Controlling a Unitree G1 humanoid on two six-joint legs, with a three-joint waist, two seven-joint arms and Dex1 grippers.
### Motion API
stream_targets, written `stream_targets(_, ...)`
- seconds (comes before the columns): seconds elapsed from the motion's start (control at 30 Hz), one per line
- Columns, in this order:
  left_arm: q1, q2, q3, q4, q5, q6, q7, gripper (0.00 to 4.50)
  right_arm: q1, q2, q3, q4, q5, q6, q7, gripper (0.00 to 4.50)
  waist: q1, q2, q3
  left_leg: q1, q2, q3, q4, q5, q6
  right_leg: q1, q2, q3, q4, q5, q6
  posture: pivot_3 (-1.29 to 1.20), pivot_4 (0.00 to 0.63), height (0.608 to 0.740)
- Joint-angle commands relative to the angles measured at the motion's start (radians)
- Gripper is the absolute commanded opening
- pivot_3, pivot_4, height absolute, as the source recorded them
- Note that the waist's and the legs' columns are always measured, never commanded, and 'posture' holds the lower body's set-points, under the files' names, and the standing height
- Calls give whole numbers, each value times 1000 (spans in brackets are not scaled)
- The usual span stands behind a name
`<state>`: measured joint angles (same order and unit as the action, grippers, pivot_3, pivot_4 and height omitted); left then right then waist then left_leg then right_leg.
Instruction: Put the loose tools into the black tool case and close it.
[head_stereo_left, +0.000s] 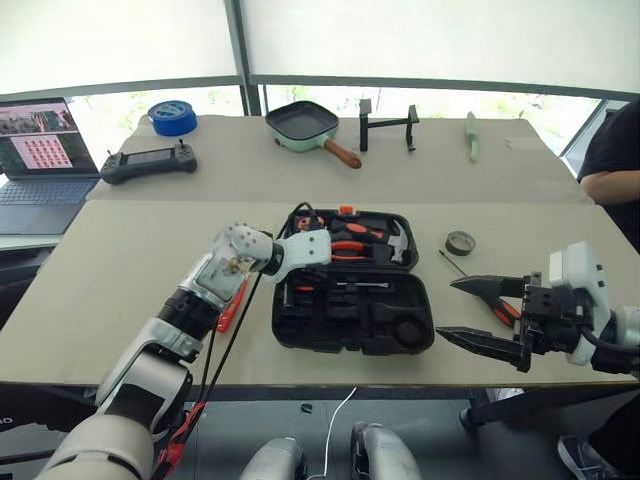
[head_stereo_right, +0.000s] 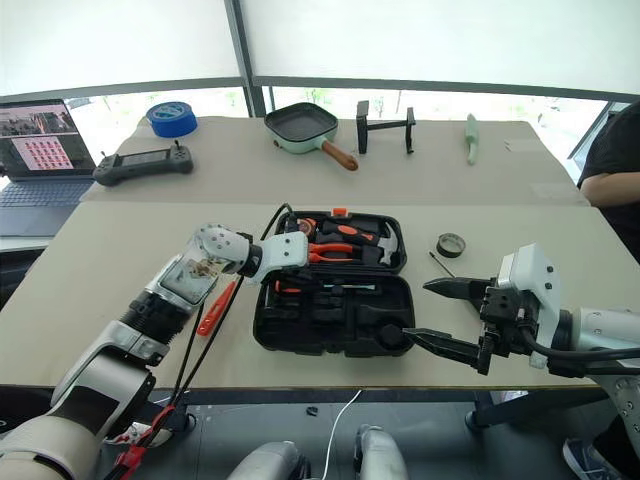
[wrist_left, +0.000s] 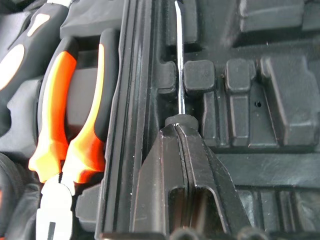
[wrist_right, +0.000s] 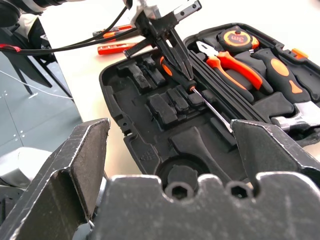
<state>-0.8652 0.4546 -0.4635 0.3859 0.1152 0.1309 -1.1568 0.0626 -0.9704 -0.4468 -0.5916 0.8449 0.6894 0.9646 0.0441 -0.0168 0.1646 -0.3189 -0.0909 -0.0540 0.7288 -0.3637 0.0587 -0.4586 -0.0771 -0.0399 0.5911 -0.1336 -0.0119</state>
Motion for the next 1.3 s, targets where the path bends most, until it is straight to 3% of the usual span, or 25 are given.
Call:
stream_targets(0.03,12,-20,-26,80,48,-36,27,47,12,2,-38,-9,-5,-2,-19,4500,2,0,-1,1,0,0,0,0,0,1,0,0,0,0,0,0,150,740)
stream_targets(0.13,-5,-26,75,34,-50,41,6,47,49,17,-61,5,-46,-20,-49,4500,5,0,-1,1,0,0,0,-1,1,1,0,0,0,0,1,0,150,740)
stream_targets(0.23,-7,18,209,-88,-225,198,-84,662,96,47,-124,36,-71,-15,-89,4500,-1,0,-1,-2,0,0,1,0,1,-2,0,0,2,0,1,0,150,740)
stream_targets(0.43,39,246,406,-399,-599,586,-308,2775,230,85,-281,165,-147,-39,-91,4500,-21,0,-1,-6,0,0,1,0,0,-9,1,0,3,0,0,0,150,740)
stream_targets(0.6,76,398,451,-551,-753,749,-373,4358,209,81,-262,317,-213,-85,-89,4500,-33,1,0,-1,-1,1,1,0,0,-3,1,1,1,0,1,0,150,740)
stream_targets(1.0,100,410,425,-633,-796,750,-297,4450,-153,123,118,730,-411,-232,-55,4500,-41,2,0,3,0,2,-2,1,-2,-2,1,3,2,-2,-1,0,150,740)
stream_targets(1.23,106,418,418,-638,-798,733,-268,4450,-257,171,214,890,-485,-269,-64,4500,-40,1,0,2,-1,2,-2,1,-2,-2,1,2,2,-2,-1,0,150,740)
stream_targets(1.3,110,426,418,-635,-793,724,-267,4500,-258,178,206,881,-474,-265,-56,3945,-42,1,0,2,-1,2,-1,1,-2,-2,1,2,2,-2,-1,0,150,740)
